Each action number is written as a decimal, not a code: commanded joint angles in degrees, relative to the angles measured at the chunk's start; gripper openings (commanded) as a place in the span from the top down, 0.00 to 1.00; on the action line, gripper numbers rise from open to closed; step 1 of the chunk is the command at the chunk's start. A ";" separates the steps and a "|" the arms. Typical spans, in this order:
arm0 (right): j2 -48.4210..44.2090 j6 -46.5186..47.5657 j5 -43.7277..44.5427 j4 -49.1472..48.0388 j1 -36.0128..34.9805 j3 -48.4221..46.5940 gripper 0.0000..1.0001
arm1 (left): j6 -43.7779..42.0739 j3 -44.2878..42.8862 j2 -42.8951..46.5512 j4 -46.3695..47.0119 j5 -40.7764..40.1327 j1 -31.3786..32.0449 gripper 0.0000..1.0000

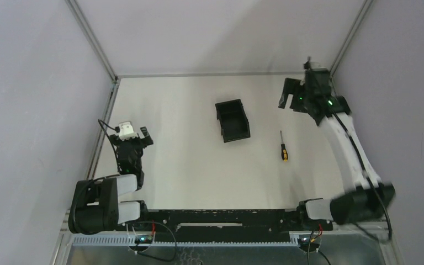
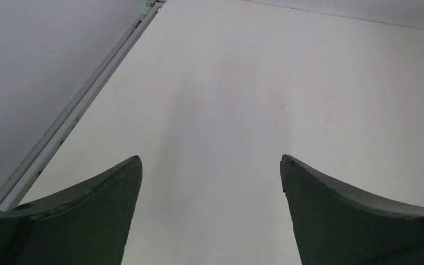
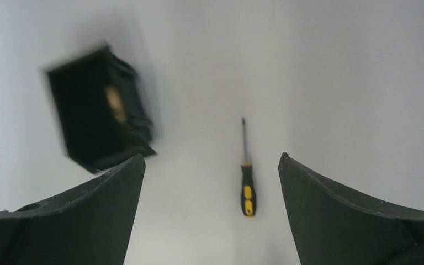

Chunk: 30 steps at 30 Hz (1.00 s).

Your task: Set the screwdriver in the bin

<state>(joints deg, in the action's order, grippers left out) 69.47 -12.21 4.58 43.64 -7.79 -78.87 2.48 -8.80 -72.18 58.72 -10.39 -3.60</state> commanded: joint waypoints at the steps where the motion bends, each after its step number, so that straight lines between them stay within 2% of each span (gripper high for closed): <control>1: 15.29 2.95 -0.14 17.06 1.45 -1.42 0.02 | -0.90 -2.26 0.04 2.01 -0.46 0.34 0.00; 8: 32.19 4.47 -0.57 11.81 1.77 1.27 0.11 | -0.94 -2.21 0.02 2.01 -0.42 0.35 0.00; 13: 38.42 5.48 -0.23 7.69 1.80 3.45 0.24 | -0.90 -2.22 0.03 2.01 -0.46 0.34 0.00; 16: 40.92 5.69 -0.38 7.30 1.77 3.78 0.36 | -0.90 -2.24 0.02 2.01 -0.42 0.37 0.00; 22: 41.91 6.34 -0.24 7.78 1.46 4.75 0.68 | -0.95 -2.19 0.02 2.01 -0.42 0.34 0.00; 24: 41.93 7.01 -0.47 8.62 1.46 4.23 0.96 | -0.90 -2.19 0.02 2.01 -0.42 0.34 0.00; 25: 41.81 7.52 -0.03 9.42 1.46 3.66 1.00 | -0.90 -2.26 0.04 2.01 -0.47 0.34 0.00; 30: 39.70 8.99 1.35 19.45 1.92 -5.67 1.00 | -0.91 -2.19 0.03 2.01 -0.43 0.34 0.00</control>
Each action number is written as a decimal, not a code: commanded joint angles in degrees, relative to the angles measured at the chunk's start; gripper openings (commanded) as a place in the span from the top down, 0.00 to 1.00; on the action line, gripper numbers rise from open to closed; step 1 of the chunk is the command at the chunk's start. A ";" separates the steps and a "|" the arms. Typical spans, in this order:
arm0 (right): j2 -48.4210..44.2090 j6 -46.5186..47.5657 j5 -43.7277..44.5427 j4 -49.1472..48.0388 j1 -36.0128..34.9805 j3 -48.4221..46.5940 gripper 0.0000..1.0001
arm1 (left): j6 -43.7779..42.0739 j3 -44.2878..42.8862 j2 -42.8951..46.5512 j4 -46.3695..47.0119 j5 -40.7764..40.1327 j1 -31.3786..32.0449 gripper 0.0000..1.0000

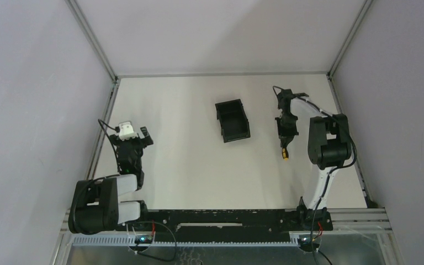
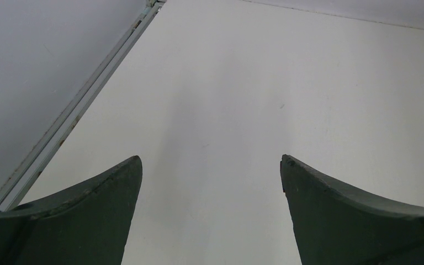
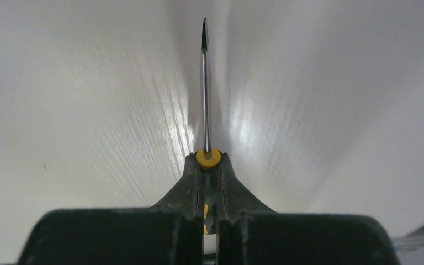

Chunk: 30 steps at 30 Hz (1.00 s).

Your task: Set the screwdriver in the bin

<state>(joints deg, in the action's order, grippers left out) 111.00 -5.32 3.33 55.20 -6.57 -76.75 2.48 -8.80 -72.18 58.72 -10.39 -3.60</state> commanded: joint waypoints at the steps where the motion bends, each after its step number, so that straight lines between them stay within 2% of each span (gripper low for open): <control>1: -2.15 2.04 2.77 10.43 0.82 -10.82 1.00 | -0.90 -2.19 0.02 2.01 -0.42 0.34 0.00; 7: -1.27 0.87 4.04 25.29 2.02 -29.17 1.00 | -0.95 -2.19 0.05 2.01 -0.44 0.33 0.00; 12: 1.77 0.01 4.87 28.37 2.87 -38.75 1.00 | -0.90 -2.20 0.04 2.01 -0.44 0.34 0.00; 17: 3.43 -2.56 3.39 27.89 1.15 -44.11 1.00 | -0.91 -2.19 0.02 2.01 -0.43 0.34 0.00; 22: 3.87 -2.26 1.70 21.39 -8.73 -46.97 1.00 | -0.94 -2.23 0.03 2.01 -0.42 0.34 0.00; 27: 7.36 4.67 1.93 15.50 -20.38 -51.19 1.00 | -0.95 -2.24 0.03 2.01 -0.48 0.30 0.00; 30: 9.61 7.49 3.10 12.32 -24.24 -53.51 1.00 | -0.90 -2.23 0.07 2.01 -0.46 0.35 0.00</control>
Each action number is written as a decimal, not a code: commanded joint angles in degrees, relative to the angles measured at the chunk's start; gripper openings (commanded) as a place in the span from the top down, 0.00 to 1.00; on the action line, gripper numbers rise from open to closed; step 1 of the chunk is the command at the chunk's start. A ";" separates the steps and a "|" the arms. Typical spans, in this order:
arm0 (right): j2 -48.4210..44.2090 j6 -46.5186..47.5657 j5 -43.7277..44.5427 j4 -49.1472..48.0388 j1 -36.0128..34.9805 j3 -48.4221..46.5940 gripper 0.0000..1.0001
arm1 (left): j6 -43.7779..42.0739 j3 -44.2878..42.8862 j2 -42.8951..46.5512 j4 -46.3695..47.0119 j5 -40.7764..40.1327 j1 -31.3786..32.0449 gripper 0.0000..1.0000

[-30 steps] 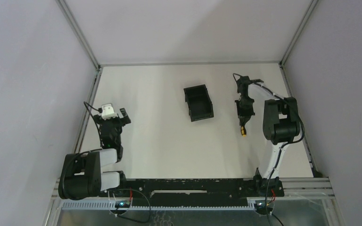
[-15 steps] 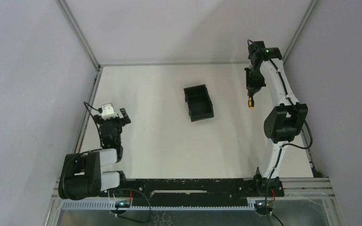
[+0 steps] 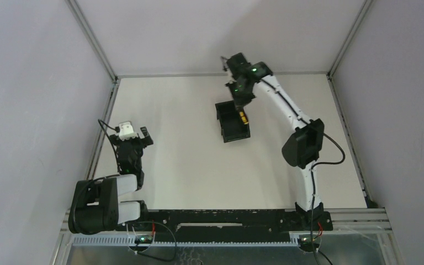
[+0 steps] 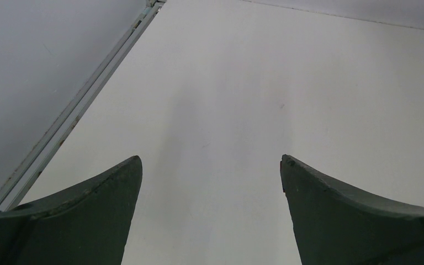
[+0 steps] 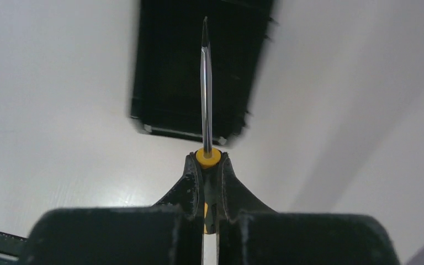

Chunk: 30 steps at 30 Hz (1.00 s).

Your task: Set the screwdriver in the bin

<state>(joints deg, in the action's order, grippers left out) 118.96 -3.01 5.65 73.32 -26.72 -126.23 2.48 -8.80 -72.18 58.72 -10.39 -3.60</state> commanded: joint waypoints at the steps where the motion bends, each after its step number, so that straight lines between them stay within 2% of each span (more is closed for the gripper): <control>1: 2.17 6.46 1.93 -6.93 -4.87 -4.21 1.00 | -0.90 -2.19 0.03 2.01 -0.42 0.34 0.00; 9: 5.74 13.55 5.86 -14.01 -8.50 0.47 1.00 | -0.91 -2.23 0.05 2.01 -0.41 0.34 0.00; 19: 8.94 14.08 5.43 -19.51 -8.79 8.79 1.00 | -0.92 -2.22 0.03 2.01 -0.47 0.32 0.00; 20: 8.89 13.96 5.56 -19.79 -8.79 9.29 0.96 | -0.90 -2.19 0.04 2.00 -0.42 0.34 0.00; 22: 8.96 13.63 5.68 -20.13 -8.79 9.67 0.75 | -0.90 -2.23 0.02 1.97 -0.42 0.34 0.00; 24: 8.72 13.25 6.05 -20.21 -8.83 9.61 0.61 | -0.90 -2.20 0.05 1.96 -0.45 0.34 0.00; 26: 8.01 12.82 6.89 -20.52 -8.87 9.48 0.55 | -0.94 -2.19 0.10 2.01 -0.42 0.34 0.00; 30: 4.71 11.72 8.49 -21.86 -8.81 9.51 0.51 | -0.90 -2.20 0.02 2.01 -0.42 0.34 0.00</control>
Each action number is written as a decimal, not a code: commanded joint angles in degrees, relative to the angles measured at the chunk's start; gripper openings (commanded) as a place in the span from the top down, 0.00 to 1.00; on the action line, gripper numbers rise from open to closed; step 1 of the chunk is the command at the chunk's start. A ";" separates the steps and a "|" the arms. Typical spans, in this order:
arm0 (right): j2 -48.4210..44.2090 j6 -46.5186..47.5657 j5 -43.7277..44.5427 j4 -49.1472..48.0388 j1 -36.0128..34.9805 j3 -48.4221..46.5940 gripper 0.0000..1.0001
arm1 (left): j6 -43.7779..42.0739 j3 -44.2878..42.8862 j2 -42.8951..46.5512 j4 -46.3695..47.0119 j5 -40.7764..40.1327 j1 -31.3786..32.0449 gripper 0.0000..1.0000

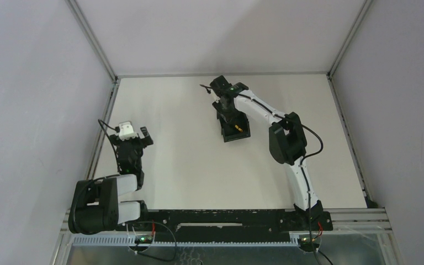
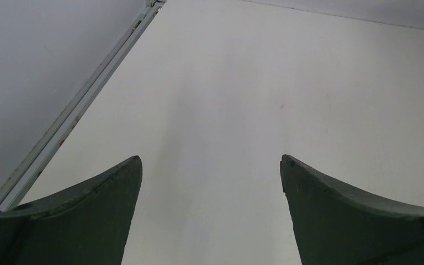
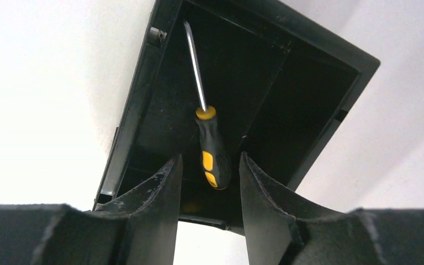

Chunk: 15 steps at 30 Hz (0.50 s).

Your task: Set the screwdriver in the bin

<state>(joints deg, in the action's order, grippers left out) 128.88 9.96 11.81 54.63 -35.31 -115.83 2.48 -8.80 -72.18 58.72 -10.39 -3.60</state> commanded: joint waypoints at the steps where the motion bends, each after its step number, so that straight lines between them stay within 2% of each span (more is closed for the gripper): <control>1: -6.33 -1.52 2.34 -3.47 -0.16 -0.93 0.50 | -0.91 -2.19 0.02 2.01 -0.42 0.28 0.00; 4: -10.47 -3.08 2.66 -4.07 -0.13 -0.51 0.50 | -0.90 -2.25 0.06 2.01 -0.45 0.34 0.00; 6: -14.72 -4.53 2.38 -5.75 0.10 2.27 0.42 | -0.90 -2.23 0.07 2.01 -0.42 0.34 0.00; 7: -17.15 -5.11 1.67 -7.08 0.28 4.20 0.30 | -0.92 -2.23 0.03 2.01 -0.46 0.34 0.00; 8: -20.17 -5.65 0.75 -8.59 0.44 6.88 0.06 | -0.96 -2.22 0.03 2.01 -0.42 0.34 0.00; 9: -23.13 -6.18 -0.27 -10.47 0.68 9.87 0.01 | -0.91 -2.19 0.02 2.01 -0.42 0.32 0.00; 15: -42.54 -11.17 -10.72 -22.92 4.40 32.05 0.00 | -0.96 -2.20 0.02 2.01 -0.40 0.34 0.00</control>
<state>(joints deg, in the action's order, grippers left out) 97.27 3.99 8.78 41.95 -33.69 -94.65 2.48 -8.80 -72.18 58.72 -10.39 -3.60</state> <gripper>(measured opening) 0.993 0.996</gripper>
